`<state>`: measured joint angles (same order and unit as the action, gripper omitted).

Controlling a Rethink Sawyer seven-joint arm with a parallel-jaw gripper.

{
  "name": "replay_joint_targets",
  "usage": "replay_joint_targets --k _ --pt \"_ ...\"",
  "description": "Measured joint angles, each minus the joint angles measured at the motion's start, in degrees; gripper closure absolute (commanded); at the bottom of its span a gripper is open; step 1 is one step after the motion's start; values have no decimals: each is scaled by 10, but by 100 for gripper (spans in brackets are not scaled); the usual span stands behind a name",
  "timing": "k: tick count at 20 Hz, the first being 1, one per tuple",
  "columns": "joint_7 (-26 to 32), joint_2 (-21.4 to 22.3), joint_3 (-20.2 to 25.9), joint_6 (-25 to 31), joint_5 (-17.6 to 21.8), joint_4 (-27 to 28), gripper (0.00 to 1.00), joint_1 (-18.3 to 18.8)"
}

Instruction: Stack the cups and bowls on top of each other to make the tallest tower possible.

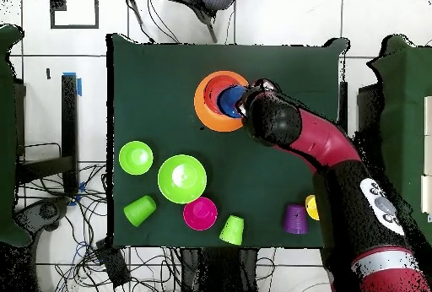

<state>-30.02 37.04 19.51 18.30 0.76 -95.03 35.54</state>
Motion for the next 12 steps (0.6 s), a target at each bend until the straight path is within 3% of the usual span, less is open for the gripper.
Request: replay_joint_targets --k 12 --pt "0 15 -24 0 0 1 100 -7"
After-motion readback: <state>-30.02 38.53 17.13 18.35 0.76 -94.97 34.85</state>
